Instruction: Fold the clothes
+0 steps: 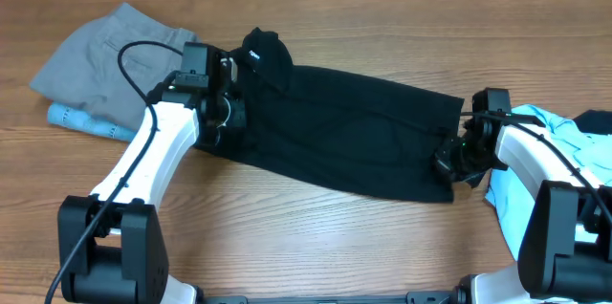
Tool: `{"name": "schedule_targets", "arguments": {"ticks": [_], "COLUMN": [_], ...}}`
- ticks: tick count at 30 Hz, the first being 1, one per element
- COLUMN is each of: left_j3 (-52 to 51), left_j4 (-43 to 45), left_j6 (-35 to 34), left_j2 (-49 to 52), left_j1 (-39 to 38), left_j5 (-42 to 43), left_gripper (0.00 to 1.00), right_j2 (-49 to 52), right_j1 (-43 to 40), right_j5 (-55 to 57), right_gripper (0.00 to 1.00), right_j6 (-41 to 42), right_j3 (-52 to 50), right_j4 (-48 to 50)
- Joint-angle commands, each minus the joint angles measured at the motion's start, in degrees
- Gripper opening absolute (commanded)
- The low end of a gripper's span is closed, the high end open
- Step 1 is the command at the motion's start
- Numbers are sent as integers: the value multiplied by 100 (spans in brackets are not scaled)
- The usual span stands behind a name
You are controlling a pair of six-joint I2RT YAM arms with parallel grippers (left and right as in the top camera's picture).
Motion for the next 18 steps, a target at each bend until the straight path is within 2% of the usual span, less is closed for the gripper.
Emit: {"name": "schedule_targets", "arguments": {"ticks": [1, 3, 4, 5, 7, 9, 11, 15, 18], "left_j3": [92, 92, 92, 92, 92, 92, 92, 85, 26], "left_j4": [103, 37, -13, -127, -380, -686, -975, -1401, -1381], "left_j6": [114, 118, 116, 118, 118, 116, 109, -61, -57], "left_j2": [-118, -118, -118, -118, -118, -118, -118, -118, -116], "left_j1": [-50, -39, -37, -37, -35, -33, -28, 109, 308], "left_j5": [96, -2, -98, -278, -629, -1064, -1458, -2111, -2192], "left_gripper": [30, 50, 56, 60, 63, 64, 64, 65, 69], "right_j2": [-133, -136, -133, -133, -133, -133, -133, -133, -133], "right_j1": [-48, -50, -50, -50, -50, -50, -90, -439, -826], "right_j5": [63, 85, 129, 238, 461, 662, 758, 844, 723], "right_gripper": [4, 4, 7, 17, 28, 51, 59, 67, 67], "right_j6": [203, 201, 201, 203, 205, 205, 208, 485, 479], "right_j3": [107, 107, 107, 107, 107, 107, 107, 107, 105], "right_j4": [181, 256, 275, 304, 332, 323, 264, 52, -151]}}
